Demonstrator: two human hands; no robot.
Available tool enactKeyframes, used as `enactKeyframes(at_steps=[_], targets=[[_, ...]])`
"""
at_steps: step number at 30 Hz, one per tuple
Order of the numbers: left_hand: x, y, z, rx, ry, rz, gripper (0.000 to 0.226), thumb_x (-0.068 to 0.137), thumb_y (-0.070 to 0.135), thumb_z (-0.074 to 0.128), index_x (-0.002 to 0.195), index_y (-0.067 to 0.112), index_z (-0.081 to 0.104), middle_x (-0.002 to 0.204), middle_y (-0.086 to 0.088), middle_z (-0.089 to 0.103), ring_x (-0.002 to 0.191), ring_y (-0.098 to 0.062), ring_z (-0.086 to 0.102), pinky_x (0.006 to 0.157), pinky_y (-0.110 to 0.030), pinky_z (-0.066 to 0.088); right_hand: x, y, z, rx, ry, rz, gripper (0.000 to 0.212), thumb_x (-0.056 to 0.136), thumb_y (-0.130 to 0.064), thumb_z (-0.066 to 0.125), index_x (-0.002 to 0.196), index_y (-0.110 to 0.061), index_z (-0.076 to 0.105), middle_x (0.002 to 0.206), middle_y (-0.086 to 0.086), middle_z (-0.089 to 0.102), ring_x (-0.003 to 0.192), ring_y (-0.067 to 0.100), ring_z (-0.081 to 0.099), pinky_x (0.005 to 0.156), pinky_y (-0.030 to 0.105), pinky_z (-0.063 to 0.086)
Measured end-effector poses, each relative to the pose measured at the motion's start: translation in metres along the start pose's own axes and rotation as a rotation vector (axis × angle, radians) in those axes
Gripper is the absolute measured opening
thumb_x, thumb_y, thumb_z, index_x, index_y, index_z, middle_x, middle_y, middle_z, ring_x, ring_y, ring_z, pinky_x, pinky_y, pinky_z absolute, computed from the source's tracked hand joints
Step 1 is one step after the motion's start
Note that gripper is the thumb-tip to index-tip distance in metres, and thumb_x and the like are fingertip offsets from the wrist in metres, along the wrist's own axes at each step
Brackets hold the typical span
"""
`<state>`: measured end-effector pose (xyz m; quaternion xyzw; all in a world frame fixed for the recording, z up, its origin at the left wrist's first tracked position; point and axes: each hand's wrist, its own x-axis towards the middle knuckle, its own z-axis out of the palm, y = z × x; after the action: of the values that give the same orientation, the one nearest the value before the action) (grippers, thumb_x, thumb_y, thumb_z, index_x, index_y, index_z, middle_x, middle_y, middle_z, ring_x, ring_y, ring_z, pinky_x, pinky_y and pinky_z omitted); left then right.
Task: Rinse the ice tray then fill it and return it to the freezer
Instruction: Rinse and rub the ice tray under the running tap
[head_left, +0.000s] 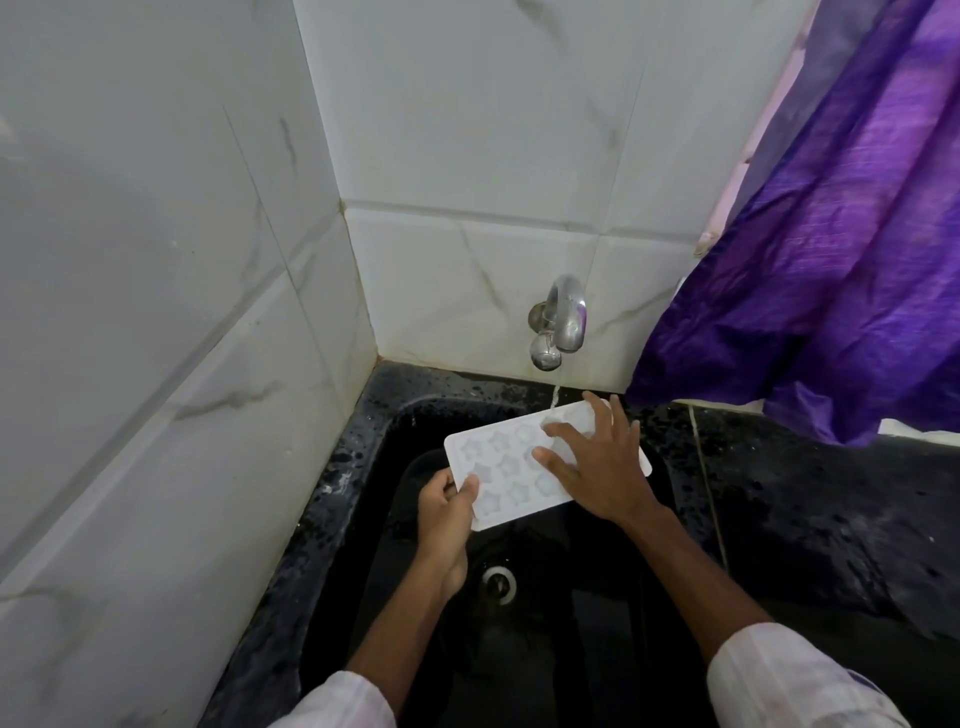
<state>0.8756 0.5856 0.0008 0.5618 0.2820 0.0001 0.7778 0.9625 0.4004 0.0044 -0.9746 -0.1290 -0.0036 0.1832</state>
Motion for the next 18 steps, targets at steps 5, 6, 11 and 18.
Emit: enactKeyframes(at_steps=[5, 6, 11, 18], targets=[[-0.006, 0.0, 0.0, -0.04, -0.007, -0.006, 0.013, 0.101, 0.008, 0.053, 0.108, 0.008, 0.064, 0.106, -0.009, 0.076, 0.099, -0.028, 0.073, 0.09, -0.05, 0.058, -0.001, -0.003, -0.003, -0.022, -0.001, 0.03, 0.077, 0.08, -0.083, 0.015, 0.129, -0.041, 0.057, 0.163, 0.014, 0.016, 0.151, 0.042, 0.004, 0.117, 0.066, 0.009], [-0.006, 0.0, 0.001, -0.043, -0.004, -0.008, 0.013, 0.101, 0.008, 0.053, 0.108, 0.008, 0.064, 0.106, -0.009, 0.076, 0.099, -0.028, 0.073, 0.09, -0.05, 0.058, -0.001, -0.003, -0.002, -0.022, 0.002, 0.029, 0.076, 0.079, -0.083, 0.016, 0.127, -0.04, 0.057, 0.163, 0.014, 0.017, 0.151, 0.042, 0.005, 0.117, 0.066, 0.01], [-0.009, 0.0, 0.0, -0.054, 0.007, -0.019, 0.014, 0.101, 0.009, 0.054, 0.11, 0.008, 0.064, 0.106, -0.009, 0.076, 0.1, -0.028, 0.073, 0.091, -0.051, 0.057, -0.001, -0.003, -0.005, -0.02, -0.033, 0.023, 0.08, 0.075, -0.086, 0.017, 0.127, -0.041, 0.058, 0.163, 0.012, 0.014, 0.151, 0.041, 0.002, 0.116, 0.067, 0.005], [-0.013, 0.002, -0.001, -0.048, 0.008, -0.009, 0.013, 0.101, 0.009, 0.054, 0.109, 0.009, 0.064, 0.103, -0.007, 0.077, 0.099, -0.027, 0.073, 0.091, -0.05, 0.058, -0.005, -0.002, -0.002, -0.024, -0.078, 0.034, 0.06, 0.089, -0.075, 0.029, 0.136, -0.045, 0.049, 0.165, 0.01, 0.008, 0.152, 0.039, -0.003, 0.118, 0.065, 0.007]])
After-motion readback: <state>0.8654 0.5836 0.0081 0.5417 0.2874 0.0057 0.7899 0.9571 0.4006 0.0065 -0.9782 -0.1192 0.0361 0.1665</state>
